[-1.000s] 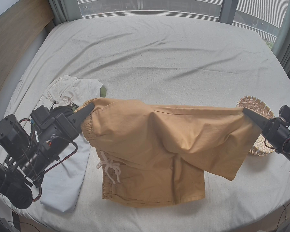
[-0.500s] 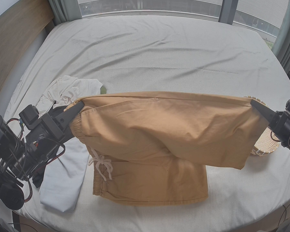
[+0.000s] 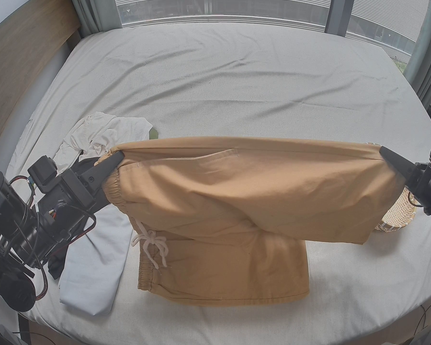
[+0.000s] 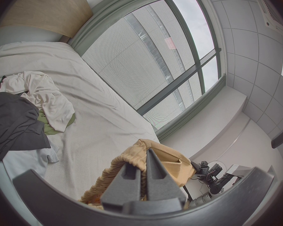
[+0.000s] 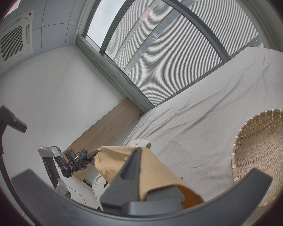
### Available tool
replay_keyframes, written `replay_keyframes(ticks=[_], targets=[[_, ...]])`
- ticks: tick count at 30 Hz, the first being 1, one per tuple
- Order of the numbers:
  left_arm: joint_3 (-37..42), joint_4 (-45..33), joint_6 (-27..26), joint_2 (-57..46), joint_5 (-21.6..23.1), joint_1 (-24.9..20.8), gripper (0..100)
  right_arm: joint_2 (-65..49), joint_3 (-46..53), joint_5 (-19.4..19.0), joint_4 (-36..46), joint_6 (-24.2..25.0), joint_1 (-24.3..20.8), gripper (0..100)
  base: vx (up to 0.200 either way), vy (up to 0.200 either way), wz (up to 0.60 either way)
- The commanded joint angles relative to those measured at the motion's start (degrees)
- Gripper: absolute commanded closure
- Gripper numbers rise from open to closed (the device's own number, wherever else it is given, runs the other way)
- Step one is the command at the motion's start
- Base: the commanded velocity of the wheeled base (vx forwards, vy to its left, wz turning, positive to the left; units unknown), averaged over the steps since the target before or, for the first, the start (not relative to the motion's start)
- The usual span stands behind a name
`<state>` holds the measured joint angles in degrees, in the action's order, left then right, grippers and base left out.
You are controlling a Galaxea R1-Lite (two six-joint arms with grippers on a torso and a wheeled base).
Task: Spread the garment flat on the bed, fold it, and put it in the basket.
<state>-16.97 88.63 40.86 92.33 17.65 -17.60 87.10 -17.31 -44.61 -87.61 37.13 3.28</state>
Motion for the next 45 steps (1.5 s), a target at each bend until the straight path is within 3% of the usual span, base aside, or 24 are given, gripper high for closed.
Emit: replay_keyframes(ticks=[1, 39, 45], targets=[[0.0, 0.1, 0.0, 0.1, -0.1, 0.3, 100, 0.0, -0.1, -0.1, 0.0, 0.0, 0.9, 100, 0.000, 0.000, 0.00], [-0.1, 0.1, -0.9, 0.2, -0.2, 0.6, 100, 0.1, -0.2, -0.7, -0.3, 0.0, 0.5, 100, 0.000, 0.000, 0.00], [-1.4, 0.1, -2.4, 0.3, -0.4, 0.6, 100, 1.1, -3.9, -0.6, 0.0, 0.2, 0.1, 100, 0.000, 0.000, 0.00]])
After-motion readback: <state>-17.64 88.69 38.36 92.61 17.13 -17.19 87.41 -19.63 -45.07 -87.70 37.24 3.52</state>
